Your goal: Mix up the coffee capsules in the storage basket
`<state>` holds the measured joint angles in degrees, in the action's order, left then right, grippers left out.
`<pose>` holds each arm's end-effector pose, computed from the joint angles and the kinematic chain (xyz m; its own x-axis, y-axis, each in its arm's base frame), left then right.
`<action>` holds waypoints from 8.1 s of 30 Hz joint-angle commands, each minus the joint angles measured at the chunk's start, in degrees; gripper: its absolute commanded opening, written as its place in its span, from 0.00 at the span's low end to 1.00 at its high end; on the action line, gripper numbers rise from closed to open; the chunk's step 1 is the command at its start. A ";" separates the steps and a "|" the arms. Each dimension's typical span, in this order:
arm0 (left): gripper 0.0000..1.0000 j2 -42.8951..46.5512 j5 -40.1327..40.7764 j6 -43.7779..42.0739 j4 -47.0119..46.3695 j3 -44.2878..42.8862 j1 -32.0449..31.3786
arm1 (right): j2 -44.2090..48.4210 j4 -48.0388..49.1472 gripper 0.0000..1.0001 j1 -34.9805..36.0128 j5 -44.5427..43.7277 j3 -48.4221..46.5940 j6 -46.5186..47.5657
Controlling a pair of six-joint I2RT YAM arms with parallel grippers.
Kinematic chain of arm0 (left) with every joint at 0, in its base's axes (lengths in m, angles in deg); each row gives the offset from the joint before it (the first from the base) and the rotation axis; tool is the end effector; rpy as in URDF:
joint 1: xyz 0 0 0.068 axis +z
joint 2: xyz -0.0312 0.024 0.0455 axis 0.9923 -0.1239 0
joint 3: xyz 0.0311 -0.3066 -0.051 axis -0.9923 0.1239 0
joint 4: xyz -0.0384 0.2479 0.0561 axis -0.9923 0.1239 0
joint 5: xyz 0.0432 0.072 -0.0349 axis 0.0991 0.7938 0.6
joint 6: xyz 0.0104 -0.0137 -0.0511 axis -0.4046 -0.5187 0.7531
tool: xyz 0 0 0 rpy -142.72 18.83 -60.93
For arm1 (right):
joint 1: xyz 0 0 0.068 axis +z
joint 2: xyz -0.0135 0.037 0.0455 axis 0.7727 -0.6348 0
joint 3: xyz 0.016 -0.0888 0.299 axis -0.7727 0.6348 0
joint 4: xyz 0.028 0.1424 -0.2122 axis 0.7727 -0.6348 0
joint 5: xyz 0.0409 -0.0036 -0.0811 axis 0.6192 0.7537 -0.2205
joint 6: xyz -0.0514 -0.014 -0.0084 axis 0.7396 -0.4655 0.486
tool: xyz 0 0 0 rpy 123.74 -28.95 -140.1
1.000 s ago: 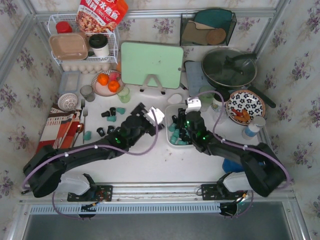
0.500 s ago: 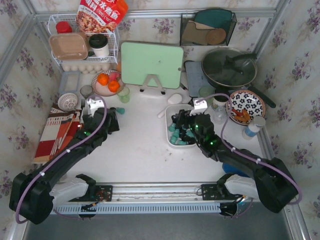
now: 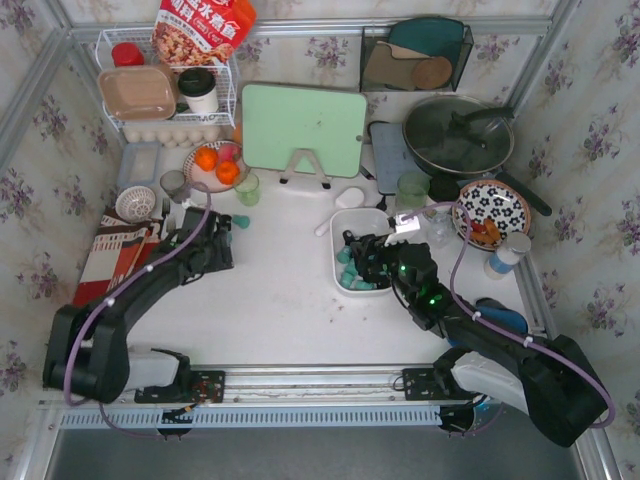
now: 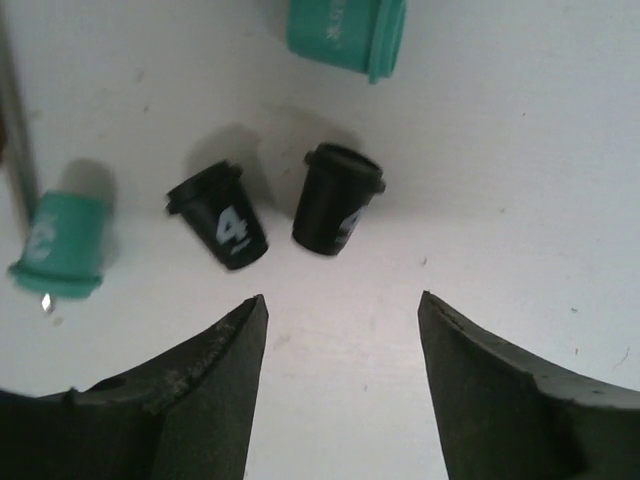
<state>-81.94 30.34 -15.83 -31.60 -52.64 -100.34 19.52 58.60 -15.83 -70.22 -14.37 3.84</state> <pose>0.2252 -0.0640 0.2501 -0.7569 -0.1242 -0.6416 -0.0880 0.9922 -0.0882 0.1651 0.1070 0.2515 -0.2509 0.1397 -0.9579 -0.3666 0.9021 0.2275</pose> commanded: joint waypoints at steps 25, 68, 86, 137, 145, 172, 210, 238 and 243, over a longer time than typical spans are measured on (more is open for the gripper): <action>0.58 -12.22 -12.03 -4.14 -2.52 -7.91 7.95 | -4.10 1.10 0.73 -0.05 4.80 -2.01 -1.61; 0.49 -19.23 -3.47 -2.37 4.32 -12.12 -3.46 | -5.25 0.54 0.73 -0.05 5.93 -2.64 -1.34; 0.35 -20.52 0.66 0.00 0.35 -11.04 -5.92 | -5.35 0.19 0.73 -0.04 6.14 -2.79 -1.43; 0.17 -6.70 -29.77 10.83 -18.94 -8.67 -17.88 | -8.16 39.73 0.93 9.39 26.67 10.53 47.31; 0.17 -3.33 -33.70 7.74 -24.63 -2.73 -18.65 | -21.12 52.13 0.98 11.50 28.58 7.87 50.11; 0.17 3.70 -36.02 4.16 -29.36 3.39 -20.93 | -30.64 51.34 0.58 14.54 31.54 3.09 50.07; 0.80 10.65 14.64 15.08 7.26 5.65 -4.90 | -15.39 7.44 0.83 10.96 -17.35 -4.01 16.41; 0.51 -14.26 4.60 10.53 -6.99 -2.33 8.05 | -11.91 -3.88 1.00 11.02 -12.32 -9.53 11.71; 0.44 -18.17 5.47 11.62 -4.90 -5.19 8.14 | -11.19 -3.64 1.00 10.96 -11.36 -9.20 11.67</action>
<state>-98.44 34.54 -4.88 -36.89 -56.39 -92.25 7.80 53.86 -4.86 -82.44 -23.73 16.15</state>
